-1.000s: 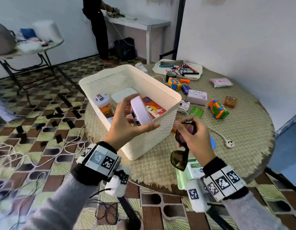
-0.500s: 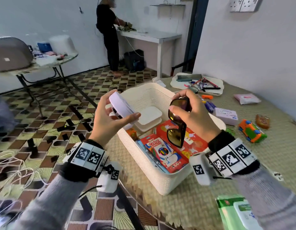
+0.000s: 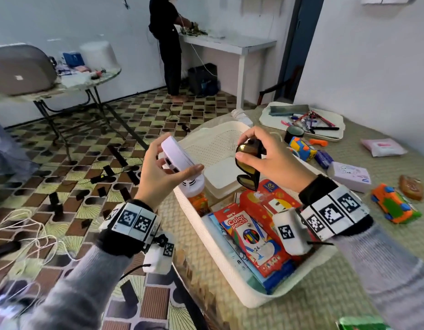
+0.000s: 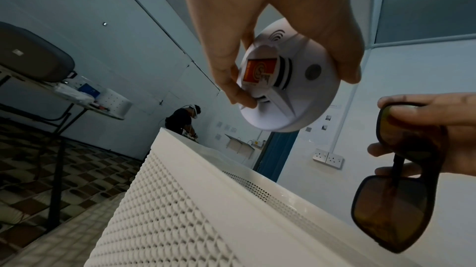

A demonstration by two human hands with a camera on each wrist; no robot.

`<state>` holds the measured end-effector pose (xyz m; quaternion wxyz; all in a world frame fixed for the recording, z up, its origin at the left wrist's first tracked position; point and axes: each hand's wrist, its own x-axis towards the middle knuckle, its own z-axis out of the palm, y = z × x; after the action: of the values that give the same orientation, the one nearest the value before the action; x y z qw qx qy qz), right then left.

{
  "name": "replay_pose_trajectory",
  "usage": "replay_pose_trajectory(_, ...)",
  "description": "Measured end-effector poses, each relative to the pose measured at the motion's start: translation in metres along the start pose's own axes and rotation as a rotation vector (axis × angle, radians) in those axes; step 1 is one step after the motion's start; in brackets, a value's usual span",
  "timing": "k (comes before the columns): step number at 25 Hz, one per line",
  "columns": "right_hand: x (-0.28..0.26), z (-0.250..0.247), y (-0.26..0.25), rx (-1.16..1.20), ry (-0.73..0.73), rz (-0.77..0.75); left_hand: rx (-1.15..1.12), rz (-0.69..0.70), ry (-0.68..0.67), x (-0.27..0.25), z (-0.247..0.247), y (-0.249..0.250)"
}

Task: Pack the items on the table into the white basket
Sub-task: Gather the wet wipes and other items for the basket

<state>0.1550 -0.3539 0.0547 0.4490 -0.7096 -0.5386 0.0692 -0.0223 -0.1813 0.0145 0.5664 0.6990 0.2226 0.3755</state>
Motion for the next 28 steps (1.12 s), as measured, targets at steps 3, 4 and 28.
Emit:
replay_pose_trajectory(3,0.008,0.004,0.018,0.048,-0.032,-0.018,0.059,-0.046,0.025,0.010,0.005,-0.012)
replay_pose_trajectory(4,0.010,0.006,0.023,0.058,-0.031,-0.022,0.079,-0.063,0.030,0.014,0.007,-0.016)
replay_pose_trajectory(28,0.070,0.081,0.071,0.016,0.242,0.356,1.119,0.089,-0.927,0.134,-0.005,-0.081)
